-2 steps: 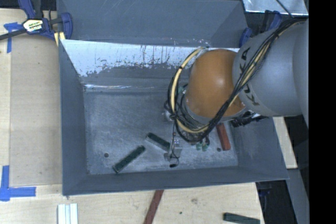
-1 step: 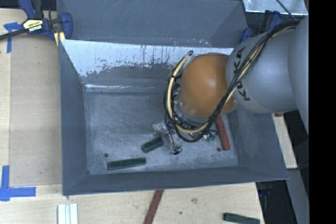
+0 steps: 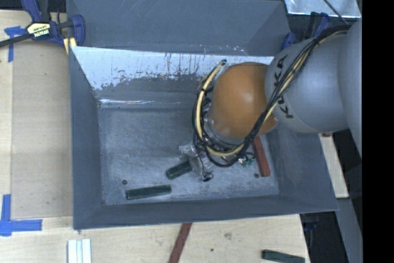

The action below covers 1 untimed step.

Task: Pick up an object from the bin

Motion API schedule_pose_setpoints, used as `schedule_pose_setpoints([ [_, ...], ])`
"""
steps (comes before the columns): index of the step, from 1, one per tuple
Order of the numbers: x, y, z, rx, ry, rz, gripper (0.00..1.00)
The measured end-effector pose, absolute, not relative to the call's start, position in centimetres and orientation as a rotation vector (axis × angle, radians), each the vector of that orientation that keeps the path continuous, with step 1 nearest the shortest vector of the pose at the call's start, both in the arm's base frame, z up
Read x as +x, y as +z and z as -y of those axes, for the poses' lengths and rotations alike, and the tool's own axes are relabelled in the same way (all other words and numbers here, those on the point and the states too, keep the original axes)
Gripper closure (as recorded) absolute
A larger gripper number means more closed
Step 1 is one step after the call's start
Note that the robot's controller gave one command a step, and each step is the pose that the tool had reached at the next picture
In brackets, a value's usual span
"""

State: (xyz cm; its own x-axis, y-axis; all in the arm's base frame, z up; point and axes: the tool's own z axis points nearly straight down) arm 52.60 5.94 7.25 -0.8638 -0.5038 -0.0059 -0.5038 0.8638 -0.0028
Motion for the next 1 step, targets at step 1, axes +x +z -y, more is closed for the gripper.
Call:
schedule_pose_setpoints([
  [1, 55.07, 12.29, -5.33, -0.818, 0.002, -3.035, 1.0],
])
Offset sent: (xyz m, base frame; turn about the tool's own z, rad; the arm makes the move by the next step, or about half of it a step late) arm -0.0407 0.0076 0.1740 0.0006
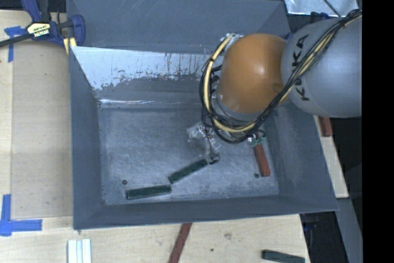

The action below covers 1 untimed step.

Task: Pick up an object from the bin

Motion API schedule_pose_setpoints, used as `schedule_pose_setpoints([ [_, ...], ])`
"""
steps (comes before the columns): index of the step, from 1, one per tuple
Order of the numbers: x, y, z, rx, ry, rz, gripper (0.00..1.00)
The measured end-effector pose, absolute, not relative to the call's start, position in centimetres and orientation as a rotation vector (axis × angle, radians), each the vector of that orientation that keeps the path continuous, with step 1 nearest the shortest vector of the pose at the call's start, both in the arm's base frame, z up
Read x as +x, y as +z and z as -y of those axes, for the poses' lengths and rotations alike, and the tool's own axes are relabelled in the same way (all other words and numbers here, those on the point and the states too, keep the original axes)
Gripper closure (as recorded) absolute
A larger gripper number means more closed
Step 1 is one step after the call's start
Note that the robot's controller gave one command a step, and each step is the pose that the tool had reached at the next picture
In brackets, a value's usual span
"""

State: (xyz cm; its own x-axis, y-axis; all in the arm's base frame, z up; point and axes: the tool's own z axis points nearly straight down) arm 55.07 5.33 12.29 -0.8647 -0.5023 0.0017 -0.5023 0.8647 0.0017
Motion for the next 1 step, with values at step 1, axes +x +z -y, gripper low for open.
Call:
schedule_pose_setpoints([
  [1, 48.67, 24.92, -6.75, 0.822, 0.0, 3.041, 0.0],
])
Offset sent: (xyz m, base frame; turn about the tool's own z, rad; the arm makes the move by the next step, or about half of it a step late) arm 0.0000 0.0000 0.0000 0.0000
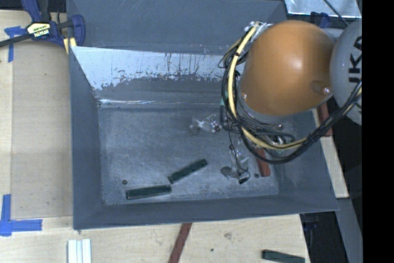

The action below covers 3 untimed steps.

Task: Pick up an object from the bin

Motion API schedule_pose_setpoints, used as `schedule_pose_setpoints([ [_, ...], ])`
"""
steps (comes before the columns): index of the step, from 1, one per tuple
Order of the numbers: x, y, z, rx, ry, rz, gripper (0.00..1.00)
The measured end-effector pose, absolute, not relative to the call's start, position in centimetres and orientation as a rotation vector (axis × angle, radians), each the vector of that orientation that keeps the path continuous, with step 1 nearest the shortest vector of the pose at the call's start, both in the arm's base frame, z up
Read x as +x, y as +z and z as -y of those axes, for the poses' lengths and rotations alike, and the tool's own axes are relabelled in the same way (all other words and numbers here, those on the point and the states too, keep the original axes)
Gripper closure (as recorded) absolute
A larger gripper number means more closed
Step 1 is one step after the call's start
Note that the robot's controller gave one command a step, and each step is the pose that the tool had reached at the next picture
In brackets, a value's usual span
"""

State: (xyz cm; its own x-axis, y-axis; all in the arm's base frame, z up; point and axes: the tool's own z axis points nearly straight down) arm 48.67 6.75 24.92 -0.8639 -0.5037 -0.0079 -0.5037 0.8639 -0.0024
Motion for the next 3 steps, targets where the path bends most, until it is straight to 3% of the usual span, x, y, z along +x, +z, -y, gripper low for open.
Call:
schedule_pose_setpoints([
  [1, 48.6, 24.7, -6.7, -0.816, 0.0, -3.03, 0.0],
  [2, 48.9, 19.1, -7.4, -0.864, -0.001, -3.01, 0.0],
  [3, 51.2, 12.7, -9.5, -1.164, -0.002, -2.913, 0.0],
])
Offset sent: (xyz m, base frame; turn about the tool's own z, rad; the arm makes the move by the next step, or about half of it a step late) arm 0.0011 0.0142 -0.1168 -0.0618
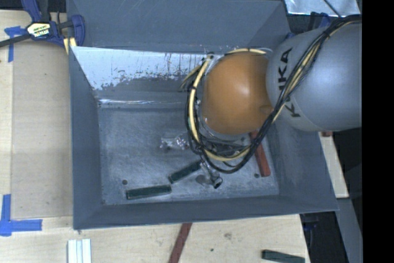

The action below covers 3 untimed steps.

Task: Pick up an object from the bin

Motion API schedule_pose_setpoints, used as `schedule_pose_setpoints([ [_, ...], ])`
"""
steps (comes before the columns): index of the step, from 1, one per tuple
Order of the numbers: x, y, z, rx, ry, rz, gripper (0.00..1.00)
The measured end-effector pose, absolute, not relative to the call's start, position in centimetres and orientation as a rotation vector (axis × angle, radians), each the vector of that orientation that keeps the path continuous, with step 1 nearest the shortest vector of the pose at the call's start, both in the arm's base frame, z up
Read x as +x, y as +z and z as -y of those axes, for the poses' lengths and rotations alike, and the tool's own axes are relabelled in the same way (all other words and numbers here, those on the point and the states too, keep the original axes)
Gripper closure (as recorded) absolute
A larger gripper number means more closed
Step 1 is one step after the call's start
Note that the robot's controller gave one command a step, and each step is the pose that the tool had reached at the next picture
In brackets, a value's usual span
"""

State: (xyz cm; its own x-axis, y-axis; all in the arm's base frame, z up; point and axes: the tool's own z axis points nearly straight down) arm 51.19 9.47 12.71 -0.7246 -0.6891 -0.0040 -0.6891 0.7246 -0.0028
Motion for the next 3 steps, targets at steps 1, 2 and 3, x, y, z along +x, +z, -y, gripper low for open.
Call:
schedule_pose_setpoints([
  [1, 51.9, 7.0, -5.2, -1.342, 0.0, -2.839, 1.0],
  [2, 51.9, 7.0, -5.2, -1.341, 0.0, -2.839, 1.0],
  [3, 51.8, 24.0, -4.3, -1.328, -0.004, -2.838, 1.0],
])
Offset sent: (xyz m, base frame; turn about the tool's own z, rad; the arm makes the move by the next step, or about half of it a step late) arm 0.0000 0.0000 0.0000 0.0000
